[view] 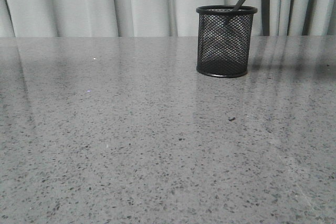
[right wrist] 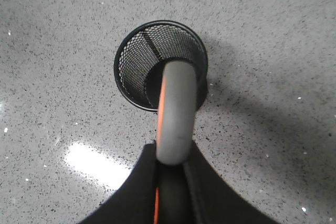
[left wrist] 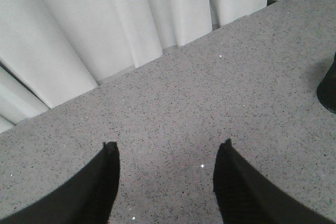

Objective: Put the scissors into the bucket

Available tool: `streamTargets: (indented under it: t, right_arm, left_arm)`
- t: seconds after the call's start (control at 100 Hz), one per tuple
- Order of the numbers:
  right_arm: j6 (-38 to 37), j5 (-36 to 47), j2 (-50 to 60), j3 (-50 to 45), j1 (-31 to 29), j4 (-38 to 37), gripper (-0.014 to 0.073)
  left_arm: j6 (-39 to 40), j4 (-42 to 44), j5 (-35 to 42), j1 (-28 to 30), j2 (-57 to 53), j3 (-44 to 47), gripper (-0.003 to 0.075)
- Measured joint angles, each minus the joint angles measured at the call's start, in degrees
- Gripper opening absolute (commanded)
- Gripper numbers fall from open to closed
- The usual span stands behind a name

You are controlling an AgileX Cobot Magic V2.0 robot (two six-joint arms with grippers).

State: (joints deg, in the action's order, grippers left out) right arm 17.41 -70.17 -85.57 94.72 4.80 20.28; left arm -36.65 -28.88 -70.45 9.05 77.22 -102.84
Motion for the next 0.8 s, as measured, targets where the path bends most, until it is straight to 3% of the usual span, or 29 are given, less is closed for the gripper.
streamTargets:
  t: [0.54, 0.66, 0.8]
  right_arm:
    - [0.28, 1.83, -5.41, 0.32, 0.22, -0.72, -0.0042]
    - [0.92, 2.34, -5.89, 0.32, 0.22, -0.25, 0.0036]
    - [1.04, 2.97, -6.02, 0.32, 0.22, -0.21, 0.0197]
  left_arm:
    - [0.00, 0.00, -0.33, 0.00, 0.00, 0.00, 0.0363]
    - [0.00, 0.00, -0.37, 0.00, 0.00, 0.00, 0.0363]
    - [0.00, 0.00, -0.37, 0.00, 0.00, 0.00, 0.0363]
